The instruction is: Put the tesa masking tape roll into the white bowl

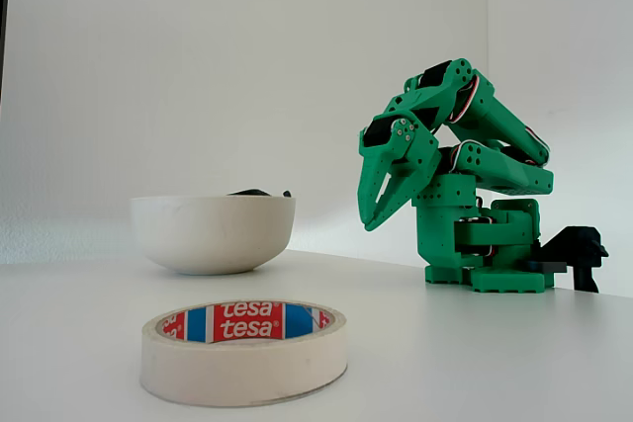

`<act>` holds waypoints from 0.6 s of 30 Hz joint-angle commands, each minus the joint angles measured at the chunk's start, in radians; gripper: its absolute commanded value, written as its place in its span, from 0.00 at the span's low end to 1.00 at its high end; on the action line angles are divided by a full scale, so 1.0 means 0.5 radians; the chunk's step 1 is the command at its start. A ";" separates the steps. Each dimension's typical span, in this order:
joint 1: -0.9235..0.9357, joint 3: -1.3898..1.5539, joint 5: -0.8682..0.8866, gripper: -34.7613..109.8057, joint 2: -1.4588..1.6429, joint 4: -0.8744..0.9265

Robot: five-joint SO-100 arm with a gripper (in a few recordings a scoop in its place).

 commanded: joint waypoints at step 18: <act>-0.040 -0.239 0.086 0.18 -0.120 -0.298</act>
